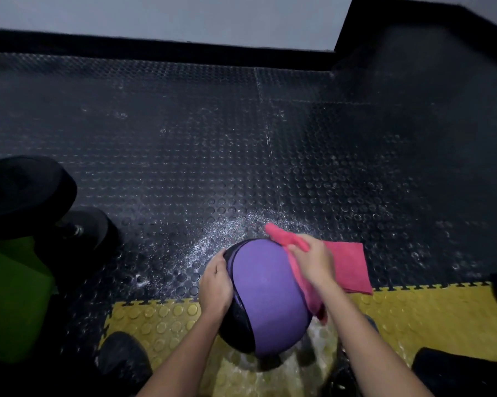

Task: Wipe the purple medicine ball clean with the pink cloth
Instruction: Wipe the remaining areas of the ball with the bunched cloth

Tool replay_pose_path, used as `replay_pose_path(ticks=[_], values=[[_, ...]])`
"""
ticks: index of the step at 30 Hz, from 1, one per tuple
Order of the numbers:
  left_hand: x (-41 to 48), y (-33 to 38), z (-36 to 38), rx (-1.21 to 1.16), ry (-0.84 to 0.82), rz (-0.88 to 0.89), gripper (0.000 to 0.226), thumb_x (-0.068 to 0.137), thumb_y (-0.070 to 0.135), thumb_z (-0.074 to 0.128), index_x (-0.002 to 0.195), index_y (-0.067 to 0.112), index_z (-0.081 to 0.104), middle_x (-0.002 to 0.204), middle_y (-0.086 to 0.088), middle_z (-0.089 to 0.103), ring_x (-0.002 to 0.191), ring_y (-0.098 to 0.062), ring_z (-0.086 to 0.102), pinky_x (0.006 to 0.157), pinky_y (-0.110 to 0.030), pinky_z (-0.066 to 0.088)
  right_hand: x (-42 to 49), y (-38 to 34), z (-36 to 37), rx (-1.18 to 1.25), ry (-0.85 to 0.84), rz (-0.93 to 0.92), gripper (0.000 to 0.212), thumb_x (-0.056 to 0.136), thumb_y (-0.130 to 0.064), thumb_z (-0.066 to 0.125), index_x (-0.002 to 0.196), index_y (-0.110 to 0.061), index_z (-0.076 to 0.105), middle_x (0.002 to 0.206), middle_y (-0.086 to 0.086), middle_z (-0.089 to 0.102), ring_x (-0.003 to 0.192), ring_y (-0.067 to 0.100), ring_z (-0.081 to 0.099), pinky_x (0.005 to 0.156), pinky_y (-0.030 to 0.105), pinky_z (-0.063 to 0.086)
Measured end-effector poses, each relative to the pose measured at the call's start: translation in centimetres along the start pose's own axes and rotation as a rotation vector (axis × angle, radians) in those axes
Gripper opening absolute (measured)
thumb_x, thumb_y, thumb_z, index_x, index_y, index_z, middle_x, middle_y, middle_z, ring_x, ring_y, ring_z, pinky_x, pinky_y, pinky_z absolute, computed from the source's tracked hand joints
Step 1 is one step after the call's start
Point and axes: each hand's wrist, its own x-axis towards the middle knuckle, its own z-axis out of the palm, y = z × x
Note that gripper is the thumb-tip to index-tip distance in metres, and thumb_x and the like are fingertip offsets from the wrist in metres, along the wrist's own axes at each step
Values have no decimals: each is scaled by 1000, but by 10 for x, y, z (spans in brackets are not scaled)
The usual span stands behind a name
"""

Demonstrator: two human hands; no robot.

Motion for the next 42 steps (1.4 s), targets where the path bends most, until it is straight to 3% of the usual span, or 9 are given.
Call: replay_pose_path(ticks=[3,10,17,22,25,31,34,38,42], values=[[-1,2,1,18,7,16,39,102,25,29,133,25,53,140,2,50,128,-19,44,103,-32,32,-4,12,-2,43,77,148,31,87,-23,60,117,-18,61,117,6,63,107,26,56,86,27,41],[-1,-3,-4,4,4,45,50,92,33,26,130,22,55,137,-6,54,122,-22,49,89,-22,32,-66,-22,30,-9,11,-528,21,79,-16,63,99,-23,68,102,-6,63,92,10,57,82,17,39],[-9,1,-1,32,35,3,41,101,23,27,133,23,52,141,0,49,129,-21,43,105,-32,30,-32,6,-2,158,144,40,31,86,-18,61,116,-10,61,115,7,63,106,22,56,81,21,34],[-6,21,1,161,41,8,39,102,29,26,122,14,57,137,-9,50,130,-30,41,108,-47,30,-51,-8,17,86,205,-164,24,81,-13,66,104,-15,67,103,0,63,92,20,58,73,17,32],[-20,32,6,326,-9,14,43,100,45,25,139,35,41,153,11,26,143,-23,17,112,-53,13,-53,-6,21,125,143,-272,23,79,-11,67,101,-16,69,101,-4,64,87,9,56,76,10,32],[-18,21,-8,328,26,69,42,98,47,28,138,42,41,151,15,30,141,-17,24,113,-50,20,-38,15,17,302,192,167,32,85,-17,63,116,-8,62,115,9,63,109,25,56,90,28,39],[-13,15,-11,335,29,97,47,95,52,24,135,39,45,149,12,37,138,-17,31,111,-47,28,-55,-5,29,205,227,-46,26,81,-14,66,106,-15,67,104,0,65,97,17,59,85,22,38],[-8,0,-23,206,40,137,57,86,53,25,131,31,53,141,5,49,129,-20,44,107,-43,35,-76,-29,44,151,53,-426,25,81,-10,63,103,-20,68,104,-8,60,92,3,54,85,10,35],[-9,-6,-29,124,67,131,36,99,32,38,132,26,54,141,2,50,130,-20,43,108,-37,32,-46,-3,26,211,69,-72,24,87,-16,58,111,-18,63,108,-4,62,97,12,56,83,22,39]])
